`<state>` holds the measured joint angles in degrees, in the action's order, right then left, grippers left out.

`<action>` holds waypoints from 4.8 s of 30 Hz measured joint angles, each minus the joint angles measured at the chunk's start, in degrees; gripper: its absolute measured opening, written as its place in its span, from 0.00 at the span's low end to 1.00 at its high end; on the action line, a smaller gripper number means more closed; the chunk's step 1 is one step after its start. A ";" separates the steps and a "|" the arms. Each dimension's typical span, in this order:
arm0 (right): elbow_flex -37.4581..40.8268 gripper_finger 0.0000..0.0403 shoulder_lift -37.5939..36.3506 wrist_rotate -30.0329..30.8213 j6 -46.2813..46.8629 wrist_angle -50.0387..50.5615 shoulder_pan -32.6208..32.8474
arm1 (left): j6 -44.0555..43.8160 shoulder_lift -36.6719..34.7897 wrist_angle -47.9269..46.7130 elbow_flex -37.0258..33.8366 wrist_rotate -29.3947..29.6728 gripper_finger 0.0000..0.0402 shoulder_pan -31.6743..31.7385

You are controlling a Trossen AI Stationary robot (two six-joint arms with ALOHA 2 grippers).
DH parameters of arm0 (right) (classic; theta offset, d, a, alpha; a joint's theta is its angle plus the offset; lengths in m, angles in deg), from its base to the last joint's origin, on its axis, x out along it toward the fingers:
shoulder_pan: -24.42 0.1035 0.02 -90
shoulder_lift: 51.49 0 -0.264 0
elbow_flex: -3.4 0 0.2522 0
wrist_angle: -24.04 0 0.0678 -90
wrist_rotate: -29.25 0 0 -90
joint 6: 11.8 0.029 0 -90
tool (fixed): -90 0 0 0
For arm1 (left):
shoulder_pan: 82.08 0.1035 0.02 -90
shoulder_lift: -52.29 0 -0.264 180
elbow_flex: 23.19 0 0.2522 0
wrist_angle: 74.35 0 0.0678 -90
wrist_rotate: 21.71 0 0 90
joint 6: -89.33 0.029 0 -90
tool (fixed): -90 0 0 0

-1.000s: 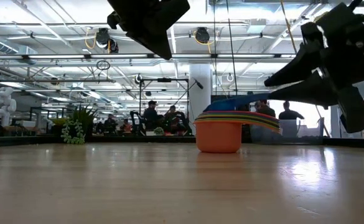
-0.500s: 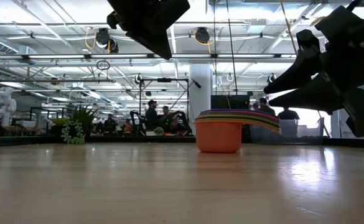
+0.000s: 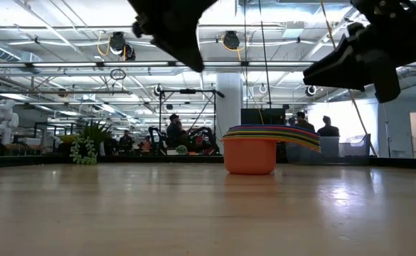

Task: Nest measuring cups in basket
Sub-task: Stack the blue measuring cup on top of the light red measuring cup, then put the stack of measuring cups into the black bin

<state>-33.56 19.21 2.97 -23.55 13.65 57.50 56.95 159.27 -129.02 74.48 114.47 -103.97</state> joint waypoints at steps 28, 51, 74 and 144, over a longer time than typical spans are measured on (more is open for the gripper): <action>-0.04 0.31 -1.91 -41.51 24.25 16.18 -21.90 | 28.22 18.08 45.53 -1.19 -14.69 0.06 4.17; -0.04 0.31 -1.89 -46.07 25.66 15.40 -21.86 | 24.06 18.60 44.48 -1.15 -18.93 0.06 9.11; -0.04 0.31 -2.50 -42.66 21.42 15.48 -21.84 | 23.19 18.58 43.94 -1.15 -22.62 0.06 9.09; -22.38 0.03 -8.74 -39.88 17.74 38.88 -8.96 | 29.20 -13.56 39.59 -17.91 -19.70 0.06 8.24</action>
<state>-55.94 10.47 -36.91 -5.81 52.53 48.54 86.15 145.71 -89.43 56.57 94.76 -95.73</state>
